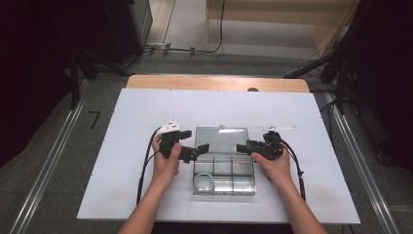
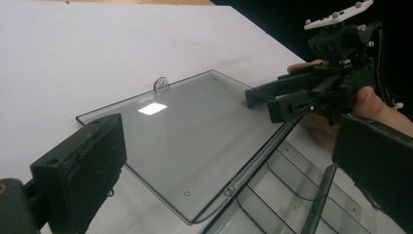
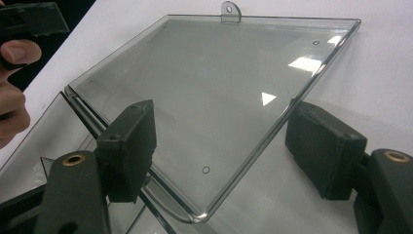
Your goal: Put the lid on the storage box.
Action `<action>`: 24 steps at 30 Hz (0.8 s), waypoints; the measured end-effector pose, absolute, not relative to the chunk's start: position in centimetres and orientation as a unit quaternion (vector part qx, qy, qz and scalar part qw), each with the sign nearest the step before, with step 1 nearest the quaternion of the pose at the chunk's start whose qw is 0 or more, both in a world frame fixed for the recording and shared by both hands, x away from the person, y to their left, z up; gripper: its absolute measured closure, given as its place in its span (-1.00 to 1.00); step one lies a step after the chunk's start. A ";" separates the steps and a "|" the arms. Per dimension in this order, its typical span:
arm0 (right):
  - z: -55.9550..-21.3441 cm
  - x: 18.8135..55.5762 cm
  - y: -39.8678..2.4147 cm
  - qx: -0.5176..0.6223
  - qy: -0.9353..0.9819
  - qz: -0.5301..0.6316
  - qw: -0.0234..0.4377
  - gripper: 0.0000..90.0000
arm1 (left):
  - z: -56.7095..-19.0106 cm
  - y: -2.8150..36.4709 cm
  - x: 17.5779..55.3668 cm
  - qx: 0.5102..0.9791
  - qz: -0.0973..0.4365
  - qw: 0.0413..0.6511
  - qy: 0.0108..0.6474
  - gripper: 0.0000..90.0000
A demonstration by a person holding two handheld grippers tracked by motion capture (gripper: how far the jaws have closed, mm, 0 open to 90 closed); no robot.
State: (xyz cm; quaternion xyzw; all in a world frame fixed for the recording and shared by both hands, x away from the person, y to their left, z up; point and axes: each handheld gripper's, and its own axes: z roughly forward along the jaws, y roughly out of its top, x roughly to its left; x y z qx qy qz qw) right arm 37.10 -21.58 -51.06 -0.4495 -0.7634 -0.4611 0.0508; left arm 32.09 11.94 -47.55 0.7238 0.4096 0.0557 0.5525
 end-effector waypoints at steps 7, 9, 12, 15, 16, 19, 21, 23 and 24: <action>-51.1 37.1 -21.6 -0.448 -0.764 -0.462 0.049 -0.43 | -48.6 11.7 33.0 0.728 0.047 0.535 0.425 -0.97; -51.1 37.1 -21.6 -0.448 -0.763 -0.462 0.048 -0.43 | -48.9 11.8 33.3 0.725 0.047 0.531 0.435 -0.92; -51.1 37.0 -21.6 -0.448 -0.763 -0.463 0.047 -0.42 | -49.3 12.1 33.8 0.717 0.040 0.526 0.456 -0.87; -51.1 37.0 -21.6 -0.448 -0.763 -0.463 0.046 -0.42 | -49.8 12.1 34.2 0.714 0.038 0.516 0.471 -0.80; -51.1 37.0 -21.6 -0.448 -0.763 -0.464 0.046 -0.42 | -49.9 12.1 34.3 0.714 0.036 0.514 0.474 -0.78; -51.1 37.0 -21.6 -0.448 -0.763 -0.464 0.046 -0.42 | -50.2 12.0 34.5 0.714 0.031 0.507 0.482 -0.72; -51.1 37.0 -21.6 -0.448 -0.763 -0.464 0.046 -0.42 | -50.4 12.0 34.6 0.712 0.025 0.506 0.487 -0.68; -51.1 37.0 -21.6 -0.448 -0.763 -0.464 0.045 -0.42 | -50.6 12.0 34.8 0.710 0.018 0.504 0.491 -0.65; -51.1 36.9 -21.6 -0.448 -0.763 -0.464 0.046 -0.42 | -50.7 12.0 34.8 0.710 0.017 0.503 0.492 -0.63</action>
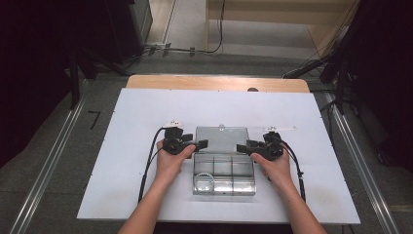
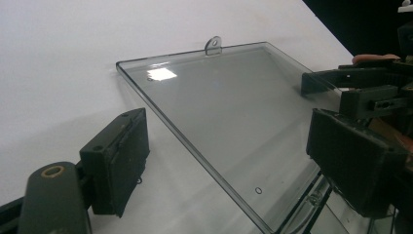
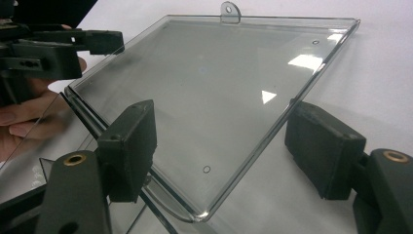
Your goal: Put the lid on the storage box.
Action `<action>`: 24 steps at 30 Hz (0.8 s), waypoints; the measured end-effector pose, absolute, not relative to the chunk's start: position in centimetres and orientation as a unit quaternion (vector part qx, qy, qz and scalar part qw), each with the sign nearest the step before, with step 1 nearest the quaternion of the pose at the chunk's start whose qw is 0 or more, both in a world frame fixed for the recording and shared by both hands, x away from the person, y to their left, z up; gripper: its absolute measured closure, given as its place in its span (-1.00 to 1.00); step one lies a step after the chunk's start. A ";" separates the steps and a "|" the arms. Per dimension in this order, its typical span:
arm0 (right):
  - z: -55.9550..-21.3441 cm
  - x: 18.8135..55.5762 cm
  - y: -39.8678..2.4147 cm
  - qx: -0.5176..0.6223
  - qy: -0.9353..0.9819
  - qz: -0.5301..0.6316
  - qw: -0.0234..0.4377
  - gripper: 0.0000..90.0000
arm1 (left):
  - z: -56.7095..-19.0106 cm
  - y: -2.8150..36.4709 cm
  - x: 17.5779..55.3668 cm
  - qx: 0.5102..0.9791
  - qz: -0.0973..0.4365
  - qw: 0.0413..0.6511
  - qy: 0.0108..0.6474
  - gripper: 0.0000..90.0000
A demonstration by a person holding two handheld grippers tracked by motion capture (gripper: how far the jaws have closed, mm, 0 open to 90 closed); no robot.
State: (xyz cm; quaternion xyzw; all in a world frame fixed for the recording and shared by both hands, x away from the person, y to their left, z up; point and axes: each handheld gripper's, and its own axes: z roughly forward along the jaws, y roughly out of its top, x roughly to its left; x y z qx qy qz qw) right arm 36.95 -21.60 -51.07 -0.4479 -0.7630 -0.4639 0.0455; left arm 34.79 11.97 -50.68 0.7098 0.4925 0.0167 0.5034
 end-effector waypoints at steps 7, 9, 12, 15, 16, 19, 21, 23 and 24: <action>-51.1 36.9 -21.6 -0.448 -0.763 -0.464 0.045 -0.42 | -51.0 11.5 34.9 0.712 0.005 0.496 0.498 -0.50; -51.1 36.9 -21.6 -0.447 -0.763 -0.464 0.045 -0.42 | -51.1 11.5 34.9 0.711 0.003 0.494 0.501 -0.48; -51.1 36.9 -21.6 -0.447 -0.763 -0.466 0.043 -0.40 | -51.1 11.5 35.0 0.712 0.000 0.490 0.503 -0.42; -51.0 36.9 -21.6 -0.446 -0.762 -0.467 0.043 -0.39 | -51.2 11.4 34.9 0.713 -0.004 0.488 0.504 -0.32; -51.0 36.9 -21.6 -0.446 -0.762 -0.467 0.043 -0.39 | -51.2 11.3 34.9 0.712 -0.005 0.488 0.504 -0.30; -51.0 36.8 -21.6 -0.445 -0.762 -0.468 0.041 -0.38 | -51.2 11.4 35.0 0.711 -0.009 0.489 0.505 -0.27; -51.0 36.8 -21.6 -0.444 -0.763 -0.469 0.040 -0.38 | -51.2 11.4 35.0 0.710 -0.012 0.490 0.505 -0.25; -51.0 36.8 -21.6 -0.443 -0.762 -0.470 0.038 -0.37 | -51.2 11.4 35.0 0.710 -0.014 0.491 0.505 -0.23; -51.0 36.8 -21.6 -0.442 -0.762 -0.471 0.037 -0.36 | -51.1 11.4 34.9 0.710 -0.013 0.491 0.505 -0.21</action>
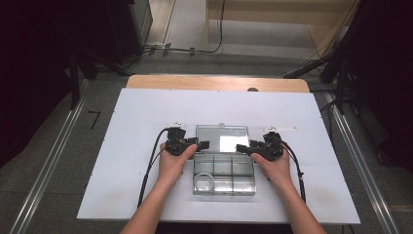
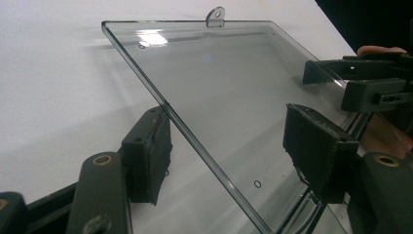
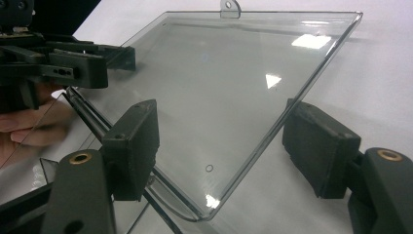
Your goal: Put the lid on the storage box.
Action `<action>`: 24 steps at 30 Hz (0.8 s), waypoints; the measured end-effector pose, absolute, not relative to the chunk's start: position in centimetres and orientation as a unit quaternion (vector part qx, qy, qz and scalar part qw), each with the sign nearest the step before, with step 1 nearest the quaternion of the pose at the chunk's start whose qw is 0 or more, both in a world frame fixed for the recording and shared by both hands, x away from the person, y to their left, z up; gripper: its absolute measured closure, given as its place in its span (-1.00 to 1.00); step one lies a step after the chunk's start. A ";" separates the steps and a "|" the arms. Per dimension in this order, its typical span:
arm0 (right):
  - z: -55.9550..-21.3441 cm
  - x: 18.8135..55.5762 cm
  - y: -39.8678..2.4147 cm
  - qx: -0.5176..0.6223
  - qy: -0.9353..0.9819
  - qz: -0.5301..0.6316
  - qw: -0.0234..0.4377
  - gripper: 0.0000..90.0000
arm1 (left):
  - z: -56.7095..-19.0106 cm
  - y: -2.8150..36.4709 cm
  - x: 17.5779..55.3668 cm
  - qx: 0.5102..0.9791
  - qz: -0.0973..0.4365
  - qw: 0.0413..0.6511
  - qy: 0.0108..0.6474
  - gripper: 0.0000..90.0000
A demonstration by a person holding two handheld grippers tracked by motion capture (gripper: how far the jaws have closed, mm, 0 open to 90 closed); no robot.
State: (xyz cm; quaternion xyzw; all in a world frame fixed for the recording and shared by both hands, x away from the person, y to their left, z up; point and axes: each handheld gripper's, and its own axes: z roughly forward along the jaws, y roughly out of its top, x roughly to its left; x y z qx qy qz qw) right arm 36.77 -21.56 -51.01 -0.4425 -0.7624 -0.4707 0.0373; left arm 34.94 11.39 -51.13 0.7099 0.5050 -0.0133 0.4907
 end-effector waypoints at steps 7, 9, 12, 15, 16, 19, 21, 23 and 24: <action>-50.9 36.5 -21.6 -0.437 -0.762 -0.477 0.030 -0.29 | -51.0 11.5 34.9 0.709 -0.013 0.498 0.499 -0.12; -50.9 36.5 -21.6 -0.435 -0.762 -0.480 0.028 -0.24 | -50.9 11.6 34.8 0.708 -0.015 0.502 0.496 -0.06; -50.8 36.3 -21.6 -0.430 -0.762 -0.483 0.025 -0.21 | -50.8 11.7 34.8 0.710 -0.012 0.504 0.492 -0.01; -50.7 36.3 -21.6 -0.428 -0.762 -0.486 0.023 -0.17 | -50.7 11.7 34.7 0.711 -0.007 0.507 0.488 0.03; -50.7 36.2 -21.6 -0.426 -0.763 -0.487 0.020 -0.16 | -50.6 11.7 34.7 0.711 -0.007 0.508 0.487 0.04; -50.7 36.2 -21.6 -0.422 -0.763 -0.490 0.019 -0.13 | -50.5 11.8 34.5 0.710 -0.003 0.510 0.485 0.10; -50.6 36.1 -21.6 -0.421 -0.762 -0.491 0.018 -0.11 | -50.4 11.9 34.5 0.713 0.001 0.510 0.481 0.12; -50.5 36.0 -21.6 -0.418 -0.763 -0.492 0.016 -0.08 | -50.3 11.9 34.4 0.711 0.002 0.513 0.480 0.16; -50.5 36.0 -21.6 -0.417 -0.763 -0.493 0.015 -0.07 | -50.2 11.9 34.3 0.712 0.004 0.513 0.479 0.17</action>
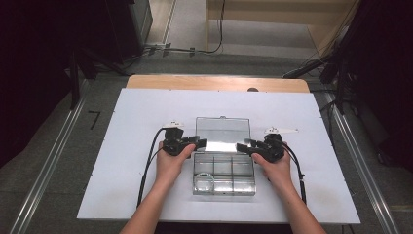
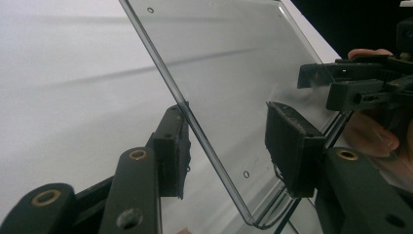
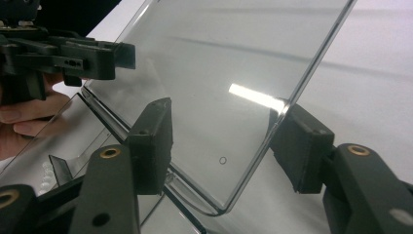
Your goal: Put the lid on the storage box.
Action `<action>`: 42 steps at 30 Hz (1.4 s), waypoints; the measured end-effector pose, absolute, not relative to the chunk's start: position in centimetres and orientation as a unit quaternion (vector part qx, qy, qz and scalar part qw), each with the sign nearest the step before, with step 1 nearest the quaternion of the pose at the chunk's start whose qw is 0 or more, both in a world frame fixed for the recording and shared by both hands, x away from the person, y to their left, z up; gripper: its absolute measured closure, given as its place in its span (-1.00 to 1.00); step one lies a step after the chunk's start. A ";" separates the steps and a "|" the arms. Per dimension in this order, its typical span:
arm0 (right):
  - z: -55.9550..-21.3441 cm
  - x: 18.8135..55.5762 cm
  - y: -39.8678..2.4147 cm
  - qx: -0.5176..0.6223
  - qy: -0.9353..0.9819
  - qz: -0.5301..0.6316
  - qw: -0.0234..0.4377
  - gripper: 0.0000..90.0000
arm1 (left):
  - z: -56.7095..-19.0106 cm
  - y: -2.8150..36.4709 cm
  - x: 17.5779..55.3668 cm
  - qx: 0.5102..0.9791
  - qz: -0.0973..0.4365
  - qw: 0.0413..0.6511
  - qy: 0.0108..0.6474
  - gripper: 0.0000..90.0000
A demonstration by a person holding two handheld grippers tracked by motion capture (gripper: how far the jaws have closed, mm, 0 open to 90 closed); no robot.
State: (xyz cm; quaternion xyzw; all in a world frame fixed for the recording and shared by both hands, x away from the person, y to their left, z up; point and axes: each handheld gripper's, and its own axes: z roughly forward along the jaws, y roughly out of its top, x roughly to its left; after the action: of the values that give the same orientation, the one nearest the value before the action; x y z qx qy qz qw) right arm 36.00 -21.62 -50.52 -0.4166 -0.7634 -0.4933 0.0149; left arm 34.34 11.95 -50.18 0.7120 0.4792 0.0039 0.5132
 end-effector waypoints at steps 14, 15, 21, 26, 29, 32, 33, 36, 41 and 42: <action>-49.8 35.3 -21.7 -0.404 -0.761 -0.507 -0.015 0.15 | -49.4 12.4 33.8 0.713 0.015 0.529 0.459 0.40; -49.8 35.3 -21.7 -0.404 -0.760 -0.509 -0.016 0.17 | -49.3 12.4 33.8 0.714 0.016 0.530 0.458 0.41; -49.5 35.1 -22.0 -0.398 -0.757 -0.518 -0.020 0.29 | -48.9 12.4 33.4 0.718 0.026 0.533 0.447 0.47; -49.0 34.8 -22.2 -0.389 -0.757 -0.524 -0.026 0.39 | -48.7 12.5 33.1 0.719 0.033 0.540 0.436 0.53; -48.8 34.6 -22.3 -0.384 -0.759 -0.525 -0.030 0.43 | -48.5 12.6 32.8 0.720 0.034 0.543 0.431 0.58; -48.6 34.4 -22.3 -0.376 -0.762 -0.525 -0.039 0.46 | -48.4 12.7 32.6 0.723 0.035 0.545 0.424 0.60; -48.6 34.3 -22.3 -0.374 -0.763 -0.526 -0.041 0.47 | -48.4 12.7 32.6 0.724 0.036 0.545 0.422 0.61; -48.6 34.2 -22.4 -0.369 -0.764 -0.527 -0.046 0.49 | -48.4 12.8 32.5 0.726 0.037 0.547 0.416 0.62; -48.5 34.0 -22.4 -0.361 -0.768 -0.527 -0.056 0.50 | -48.2 12.5 32.5 0.728 0.044 0.544 0.414 0.54; -48.5 34.0 -22.4 -0.361 -0.768 -0.527 -0.057 0.50 | -48.0 12.4 32.6 0.728 0.044 0.545 0.414 0.48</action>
State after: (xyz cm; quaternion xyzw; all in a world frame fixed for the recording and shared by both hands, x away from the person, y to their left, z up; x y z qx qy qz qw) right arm 34.02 -22.36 -48.51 -0.3606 -0.7678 -0.5265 -0.0566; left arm 32.55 12.37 -48.02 0.7280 0.4137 0.0444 0.5449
